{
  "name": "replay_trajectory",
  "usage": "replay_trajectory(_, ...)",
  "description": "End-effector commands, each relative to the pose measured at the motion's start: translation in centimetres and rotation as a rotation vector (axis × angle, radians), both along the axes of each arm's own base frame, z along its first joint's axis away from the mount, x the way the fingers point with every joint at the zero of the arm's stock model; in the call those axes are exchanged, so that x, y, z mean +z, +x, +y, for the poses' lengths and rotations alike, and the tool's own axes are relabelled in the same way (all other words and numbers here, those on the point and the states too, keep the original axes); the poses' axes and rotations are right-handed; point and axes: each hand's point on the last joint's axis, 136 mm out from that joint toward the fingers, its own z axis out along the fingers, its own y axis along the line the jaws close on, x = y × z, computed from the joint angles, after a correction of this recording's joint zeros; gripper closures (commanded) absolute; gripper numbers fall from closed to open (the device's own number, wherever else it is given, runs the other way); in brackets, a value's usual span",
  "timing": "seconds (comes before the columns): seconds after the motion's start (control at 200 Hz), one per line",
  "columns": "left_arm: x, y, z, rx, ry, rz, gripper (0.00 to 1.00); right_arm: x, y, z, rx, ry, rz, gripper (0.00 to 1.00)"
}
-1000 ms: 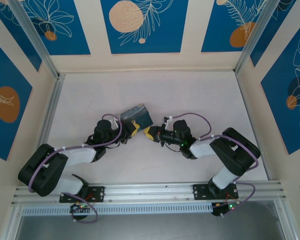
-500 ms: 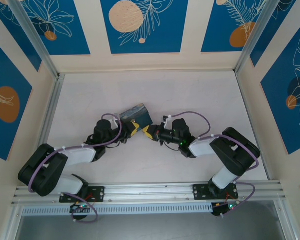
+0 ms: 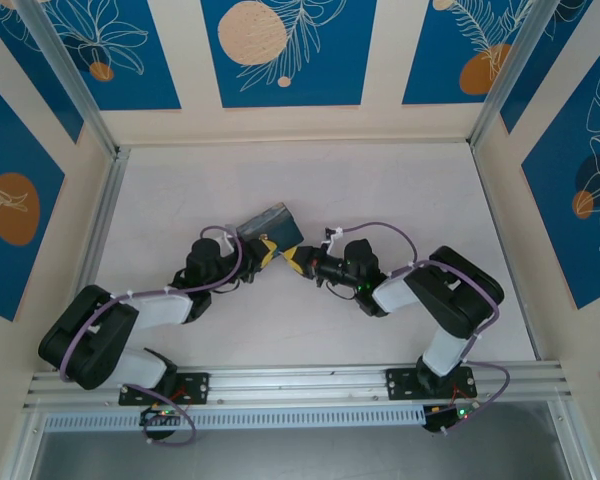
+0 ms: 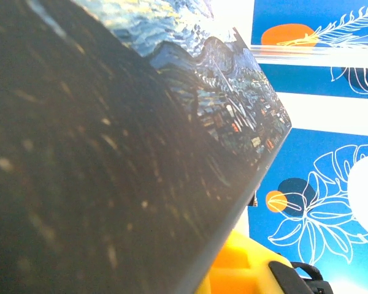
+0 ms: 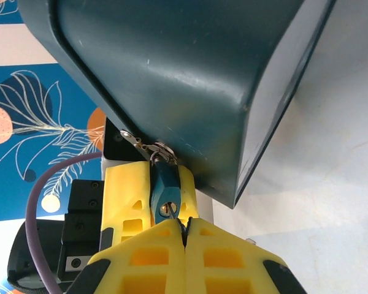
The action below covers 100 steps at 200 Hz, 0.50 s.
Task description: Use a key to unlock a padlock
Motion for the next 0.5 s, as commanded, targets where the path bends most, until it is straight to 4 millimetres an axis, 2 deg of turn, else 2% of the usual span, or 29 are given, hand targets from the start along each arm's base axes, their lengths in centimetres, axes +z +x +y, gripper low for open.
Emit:
replay_trajectory(0.0,4.7,-0.6,-1.2,-0.067,-0.107,-0.131,1.00,1.5,0.3,0.5,0.007,0.031,-0.113,1.00)
replay_trajectory(0.25,5.2,-0.8,-1.1,-0.067,-0.115,-0.137,1.00,2.5,0.4,0.6,0.039,0.051,-0.214,1.00)
replay_trajectory(0.495,5.3,-0.9,-1.0,-0.067,-0.112,-0.141,1.00,2.6,1.5,0.7,0.029,0.085,-0.152,1.00)
